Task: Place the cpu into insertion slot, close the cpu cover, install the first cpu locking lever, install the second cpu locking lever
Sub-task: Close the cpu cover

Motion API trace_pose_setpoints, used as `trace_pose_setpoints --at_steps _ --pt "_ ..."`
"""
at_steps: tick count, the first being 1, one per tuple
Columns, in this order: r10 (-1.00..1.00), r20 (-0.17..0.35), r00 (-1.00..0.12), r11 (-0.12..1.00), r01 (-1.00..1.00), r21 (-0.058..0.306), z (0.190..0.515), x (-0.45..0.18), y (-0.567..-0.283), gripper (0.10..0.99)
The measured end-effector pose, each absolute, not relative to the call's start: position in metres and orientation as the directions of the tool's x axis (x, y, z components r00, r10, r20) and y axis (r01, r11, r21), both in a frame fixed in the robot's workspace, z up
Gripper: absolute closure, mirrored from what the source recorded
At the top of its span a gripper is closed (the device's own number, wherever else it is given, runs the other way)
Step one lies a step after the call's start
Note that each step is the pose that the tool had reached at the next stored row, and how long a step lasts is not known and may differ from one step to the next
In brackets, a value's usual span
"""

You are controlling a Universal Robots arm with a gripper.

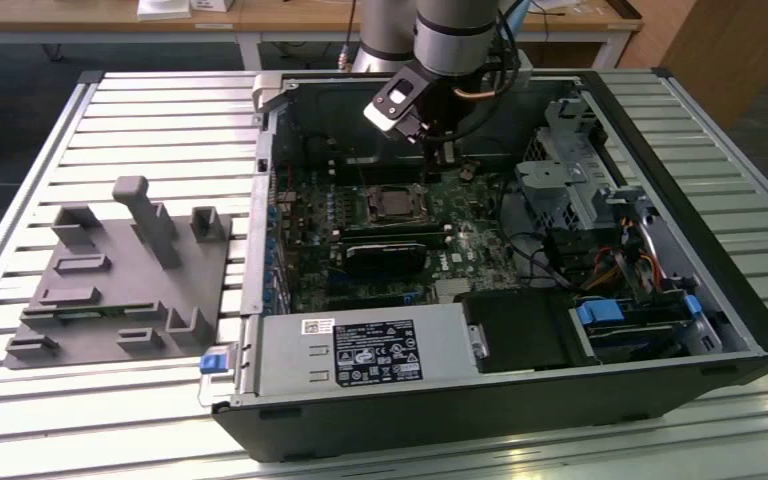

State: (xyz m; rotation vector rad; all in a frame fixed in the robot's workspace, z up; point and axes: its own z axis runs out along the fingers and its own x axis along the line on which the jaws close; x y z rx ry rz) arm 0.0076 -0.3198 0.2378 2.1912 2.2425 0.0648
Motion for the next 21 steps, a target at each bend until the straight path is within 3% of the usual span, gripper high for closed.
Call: trace_pose_setpoints --at_steps 21 --pt "0.999 0.025 -0.023 0.023 0.999 0.034 0.2359 0.0007 -0.3219 0.98"
